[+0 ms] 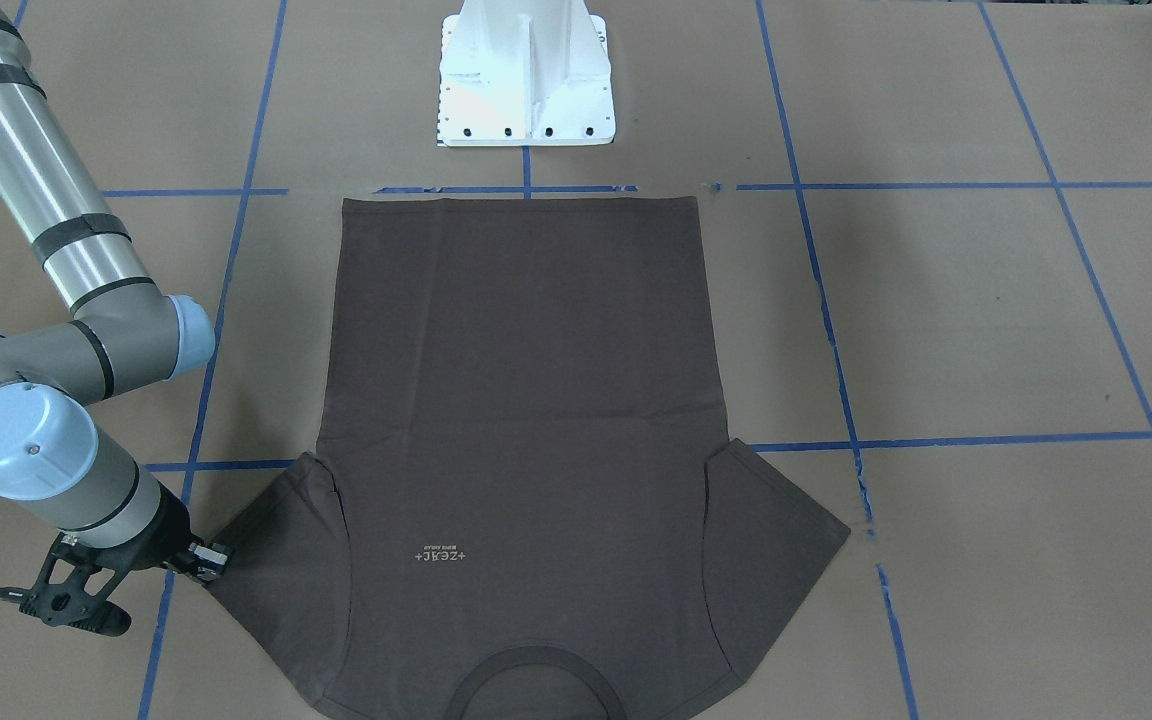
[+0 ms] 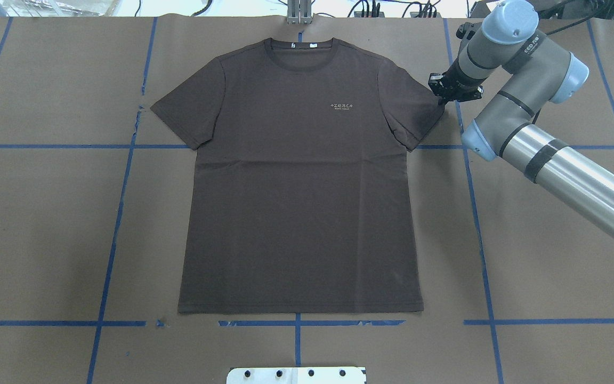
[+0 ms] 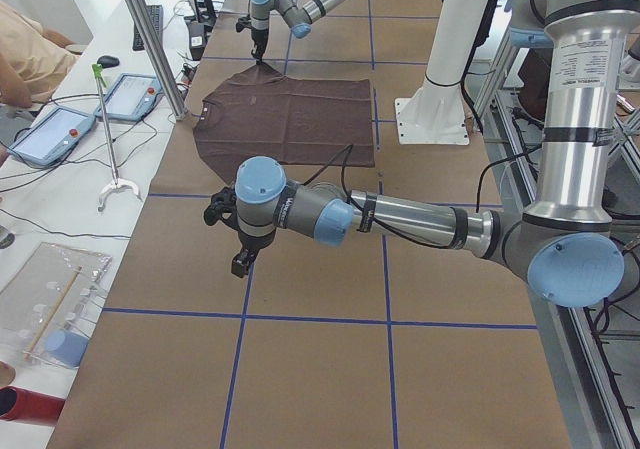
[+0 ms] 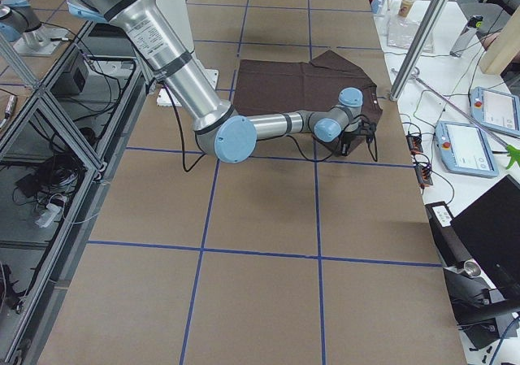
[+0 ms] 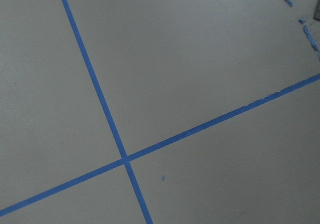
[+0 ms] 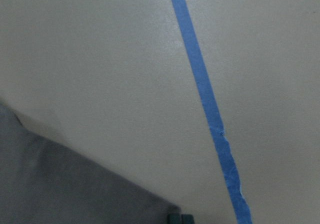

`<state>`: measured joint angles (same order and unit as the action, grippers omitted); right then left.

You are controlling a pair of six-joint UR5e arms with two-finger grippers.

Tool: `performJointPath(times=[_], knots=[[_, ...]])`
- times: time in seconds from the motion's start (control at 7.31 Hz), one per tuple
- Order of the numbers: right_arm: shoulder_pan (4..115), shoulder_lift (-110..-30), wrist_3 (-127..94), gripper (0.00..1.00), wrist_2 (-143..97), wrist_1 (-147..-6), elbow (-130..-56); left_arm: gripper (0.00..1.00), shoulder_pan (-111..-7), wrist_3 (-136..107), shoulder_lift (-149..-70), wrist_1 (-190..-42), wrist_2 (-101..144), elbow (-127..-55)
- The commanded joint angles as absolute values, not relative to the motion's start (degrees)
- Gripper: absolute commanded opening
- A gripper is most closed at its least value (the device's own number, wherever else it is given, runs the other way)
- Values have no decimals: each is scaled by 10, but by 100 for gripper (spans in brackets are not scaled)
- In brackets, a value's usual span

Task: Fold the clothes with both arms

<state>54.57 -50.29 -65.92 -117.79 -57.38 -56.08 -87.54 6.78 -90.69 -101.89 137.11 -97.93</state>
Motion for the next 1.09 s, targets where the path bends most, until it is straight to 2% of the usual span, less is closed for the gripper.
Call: performJointPath(times=[0.0,0.27,0.68,0.82,0.96], knots=[[546,-494,-660,0,-1179,-603,-593,100,-875,68,-907,-1020,1372,-982],[514,-433,-759,0,-1176,-646,-621,100,-875,68,-907,-1020,1406,-984],[466,-348,-785,0,-1120,-640,-544,100,-875,68,-908,-1020,1412,-986],[465,-348,-785,32,-1115,-639,-539,100,-875,67,-912,-1029,1412,-983],[466,-345,-784,99,-1112,-638,-540,100,-872,45,-914,-1054,1412,-977]])
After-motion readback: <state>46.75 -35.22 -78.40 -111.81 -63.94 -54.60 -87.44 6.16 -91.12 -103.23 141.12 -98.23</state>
